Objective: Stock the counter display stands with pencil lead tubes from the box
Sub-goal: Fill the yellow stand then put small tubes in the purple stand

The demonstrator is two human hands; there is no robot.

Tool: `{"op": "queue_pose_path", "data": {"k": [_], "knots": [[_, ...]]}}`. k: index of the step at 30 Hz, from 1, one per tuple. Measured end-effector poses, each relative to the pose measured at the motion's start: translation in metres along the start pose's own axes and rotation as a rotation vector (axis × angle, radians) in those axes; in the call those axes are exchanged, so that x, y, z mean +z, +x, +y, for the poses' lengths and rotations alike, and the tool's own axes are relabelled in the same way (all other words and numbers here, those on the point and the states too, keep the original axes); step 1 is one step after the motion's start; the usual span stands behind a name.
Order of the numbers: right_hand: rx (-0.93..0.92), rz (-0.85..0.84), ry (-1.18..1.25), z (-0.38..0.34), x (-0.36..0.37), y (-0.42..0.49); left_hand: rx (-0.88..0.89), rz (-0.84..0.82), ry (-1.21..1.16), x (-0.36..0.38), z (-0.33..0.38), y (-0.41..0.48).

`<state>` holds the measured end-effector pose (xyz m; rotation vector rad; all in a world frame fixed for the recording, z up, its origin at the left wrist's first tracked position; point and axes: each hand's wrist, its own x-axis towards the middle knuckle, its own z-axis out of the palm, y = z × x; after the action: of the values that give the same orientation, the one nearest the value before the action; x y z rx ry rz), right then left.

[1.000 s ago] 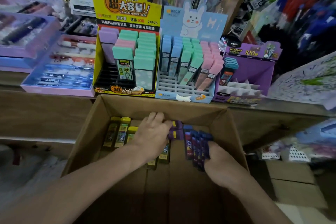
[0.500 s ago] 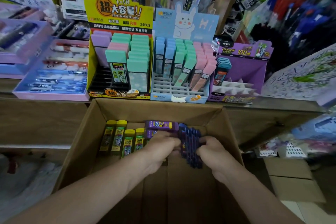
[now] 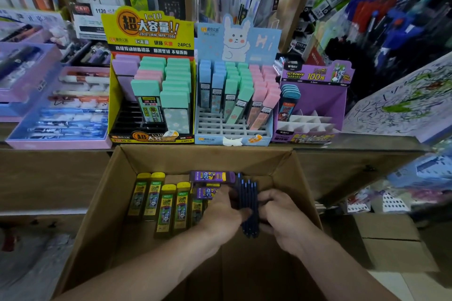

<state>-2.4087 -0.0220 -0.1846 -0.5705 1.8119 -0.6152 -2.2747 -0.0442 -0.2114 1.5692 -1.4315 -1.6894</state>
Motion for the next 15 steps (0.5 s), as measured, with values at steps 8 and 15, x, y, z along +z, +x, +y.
{"op": "queue_pose_path", "data": {"k": [8, 15], "knots": [[-0.012, 0.009, 0.207, 0.001, 0.000, 0.001, -0.058, -0.020, -0.119, -0.002, 0.005, -0.002], [-0.154, -0.060, 0.335, -0.009, -0.007, -0.010, -0.088, -0.102, -0.448, -0.015, 0.029, -0.008]]}}
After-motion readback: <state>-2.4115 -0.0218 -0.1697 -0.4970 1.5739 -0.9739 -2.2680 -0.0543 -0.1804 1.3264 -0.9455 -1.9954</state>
